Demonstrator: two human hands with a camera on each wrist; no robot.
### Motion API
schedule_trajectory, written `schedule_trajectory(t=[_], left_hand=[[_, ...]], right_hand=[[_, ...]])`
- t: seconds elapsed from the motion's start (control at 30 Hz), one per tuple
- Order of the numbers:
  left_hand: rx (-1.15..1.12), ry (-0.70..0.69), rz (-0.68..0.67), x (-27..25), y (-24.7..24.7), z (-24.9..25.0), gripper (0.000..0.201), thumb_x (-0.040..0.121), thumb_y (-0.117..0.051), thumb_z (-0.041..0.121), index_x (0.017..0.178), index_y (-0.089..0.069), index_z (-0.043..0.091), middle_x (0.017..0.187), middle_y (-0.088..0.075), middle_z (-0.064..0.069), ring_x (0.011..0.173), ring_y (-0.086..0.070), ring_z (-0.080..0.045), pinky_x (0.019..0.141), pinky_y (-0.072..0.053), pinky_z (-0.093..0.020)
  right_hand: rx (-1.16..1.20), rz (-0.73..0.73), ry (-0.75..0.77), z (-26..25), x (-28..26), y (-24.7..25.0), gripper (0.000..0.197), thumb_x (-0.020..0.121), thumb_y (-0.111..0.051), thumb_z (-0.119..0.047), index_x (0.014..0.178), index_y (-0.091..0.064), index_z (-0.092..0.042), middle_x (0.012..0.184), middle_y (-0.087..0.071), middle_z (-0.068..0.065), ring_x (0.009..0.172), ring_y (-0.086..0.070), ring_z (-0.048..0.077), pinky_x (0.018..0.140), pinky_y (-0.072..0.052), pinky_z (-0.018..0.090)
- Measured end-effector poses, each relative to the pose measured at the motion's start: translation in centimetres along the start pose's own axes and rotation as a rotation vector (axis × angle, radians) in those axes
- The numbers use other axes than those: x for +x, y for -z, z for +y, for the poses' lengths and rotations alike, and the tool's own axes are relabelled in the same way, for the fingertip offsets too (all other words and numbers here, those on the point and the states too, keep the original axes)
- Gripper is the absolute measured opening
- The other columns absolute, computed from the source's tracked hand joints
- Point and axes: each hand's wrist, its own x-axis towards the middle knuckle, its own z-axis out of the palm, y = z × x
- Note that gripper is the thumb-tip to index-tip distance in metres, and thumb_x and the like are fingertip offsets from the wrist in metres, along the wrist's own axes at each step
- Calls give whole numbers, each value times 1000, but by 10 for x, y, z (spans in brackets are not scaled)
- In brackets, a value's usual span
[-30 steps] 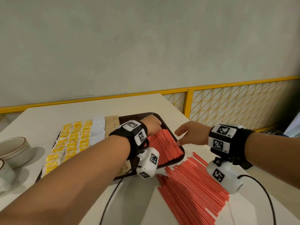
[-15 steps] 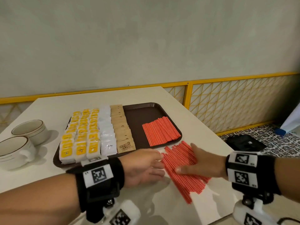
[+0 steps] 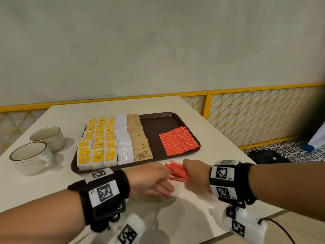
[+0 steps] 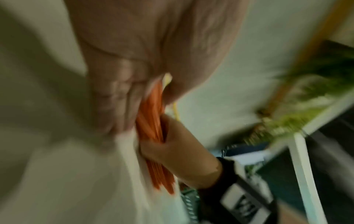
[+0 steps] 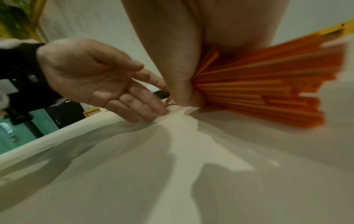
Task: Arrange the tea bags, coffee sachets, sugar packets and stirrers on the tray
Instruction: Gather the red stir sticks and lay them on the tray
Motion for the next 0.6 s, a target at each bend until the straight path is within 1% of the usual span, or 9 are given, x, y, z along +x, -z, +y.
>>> schedule_trajectory(t=[0.07,0.13,0.2,0.3,0.33,0.4,0.5,0.57,0.6], left_hand=[[306,-93,79,-6,12,6,15,98,-43,11,101,-58,13,96,-69,-12,81,-65,-19,75,-54,-27],[486,-160,176,-12,26,13,19,96,-42,11,101,-61,12,97,-71,-9,83,-64,-16,77,-53,-26],[480,-161,211,-16,37,18,22,96,-41,10,102,-62,8,100,-70,-12,82,-65,-18,78,-54,-28],[346,-138,191,-21,45,17,22,97,-41,7,102,-61,1,98,-68,-20,77,-63,-23,80,-56,-35],[339,-135,187,-22,47,14,23,96,-41,6,102,-62,0,96,-68,-19,77,-62,-23,80,-55,-35],[373,-123,160,-24,46,7,23,96,-40,5,101,-63,1,92,-67,-15,76,-61,-20,76,-55,-31],[437,-109,107,-23,45,-3,24,97,-40,6,104,-63,3,90,-67,-9,75,-61,-15,69,-53,-23],[483,-107,85,-24,48,-7,25,98,-40,9,107,-63,5,92,-68,-5,75,-62,-12,69,-51,-21],[509,-107,68,-25,49,-9,25,98,-40,11,108,-63,6,93,-68,-4,77,-62,-11,70,-51,-22]], right_hand=[[-30,-41,7,-4,5,4,23,84,-61,-14,105,-54,-10,101,-62,7,98,-62,25,74,-45,26],[-72,-64,24,-9,9,5,12,85,-61,-15,96,-58,-12,91,-62,4,89,-63,22,72,-45,25],[-102,-73,40,-13,10,6,9,87,-60,-16,94,-60,-11,86,-60,3,80,-57,17,70,-45,24],[-174,-80,97,-16,12,10,19,89,-60,-19,104,-62,-7,86,-53,1,81,-52,16,72,-41,24],[-215,-81,120,-17,14,11,21,90,-60,-19,106,-62,-7,88,-49,2,83,-49,16,73,-40,24],[-262,-78,163,-17,16,11,19,91,-57,-17,107,-61,-7,91,-45,3,84,-46,16,76,-40,25],[-213,-71,205,-15,17,12,9,92,-52,-17,97,-57,-13,91,-56,6,83,-53,19,77,-43,26],[-169,-101,242,-13,16,18,9,92,-53,-18,99,-57,-15,100,-64,7,87,-58,19,77,-44,25],[-150,-114,267,-11,17,23,13,92,-55,-18,104,-58,-14,104,-65,7,91,-59,20,77,-43,23]])
